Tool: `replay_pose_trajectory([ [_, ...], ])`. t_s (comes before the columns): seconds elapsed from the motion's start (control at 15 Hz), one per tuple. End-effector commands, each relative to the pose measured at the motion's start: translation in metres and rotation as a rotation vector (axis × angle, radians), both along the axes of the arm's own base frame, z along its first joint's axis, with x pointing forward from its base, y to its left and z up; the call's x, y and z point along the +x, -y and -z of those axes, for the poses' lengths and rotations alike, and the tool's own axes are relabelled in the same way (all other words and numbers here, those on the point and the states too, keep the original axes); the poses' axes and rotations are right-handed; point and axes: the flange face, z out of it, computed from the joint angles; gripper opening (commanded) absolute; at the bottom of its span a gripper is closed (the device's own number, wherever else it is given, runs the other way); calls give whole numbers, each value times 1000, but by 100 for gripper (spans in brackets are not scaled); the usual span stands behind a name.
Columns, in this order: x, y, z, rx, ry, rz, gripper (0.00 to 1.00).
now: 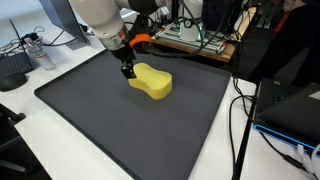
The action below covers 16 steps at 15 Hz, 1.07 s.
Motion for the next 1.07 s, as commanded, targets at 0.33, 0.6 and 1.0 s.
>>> replay_pose_trajectory([
  [0.33, 20, 64, -24, 172, -18, -233, 100],
  [0.6, 18, 97, -28, 346, -99, -268, 100],
  [1.0, 14, 99, -27, 311, -93, -264, 100],
])
